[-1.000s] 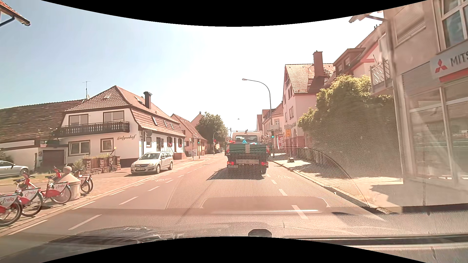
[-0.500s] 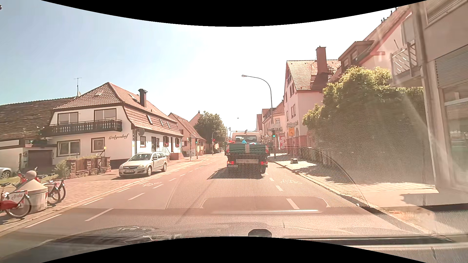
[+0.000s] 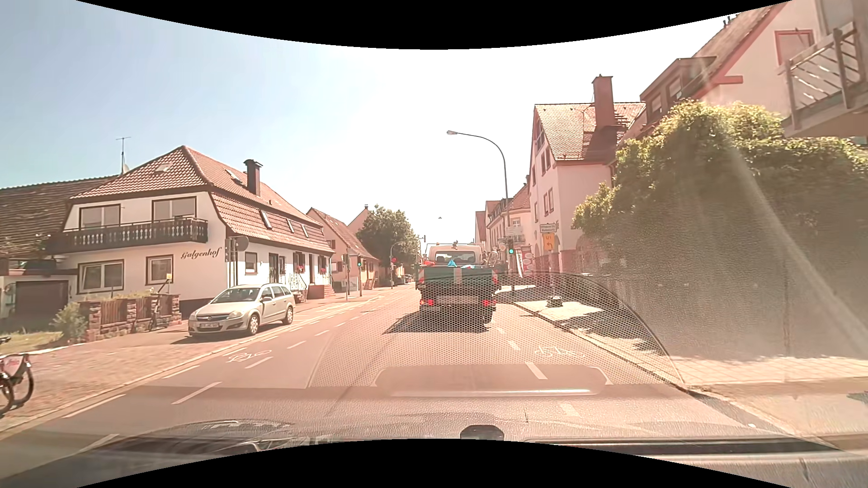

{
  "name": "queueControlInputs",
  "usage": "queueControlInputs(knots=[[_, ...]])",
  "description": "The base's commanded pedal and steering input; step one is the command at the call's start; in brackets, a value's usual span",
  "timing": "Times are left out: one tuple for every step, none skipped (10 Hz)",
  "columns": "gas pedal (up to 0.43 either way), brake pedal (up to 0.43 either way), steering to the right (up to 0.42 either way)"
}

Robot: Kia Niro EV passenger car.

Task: Follow the waypoints while adhering to traffic rules and regulations

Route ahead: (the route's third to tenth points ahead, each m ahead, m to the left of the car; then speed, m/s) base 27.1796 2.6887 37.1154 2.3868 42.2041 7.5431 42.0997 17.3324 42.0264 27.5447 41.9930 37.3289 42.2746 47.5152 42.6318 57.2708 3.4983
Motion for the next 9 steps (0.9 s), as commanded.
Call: queueControlInputs(knots=[[0.118,0.000,0.005],[0.059,0.000,0.005],[0.000,0.000,0.005],[0.000,0.000,0.005],[0.000,0.000,0.005],[0.000,0.000,0.005],[0.000,0.000,0.005],[0.000,0.000,0.004],[0.000,0.000,0.004]])
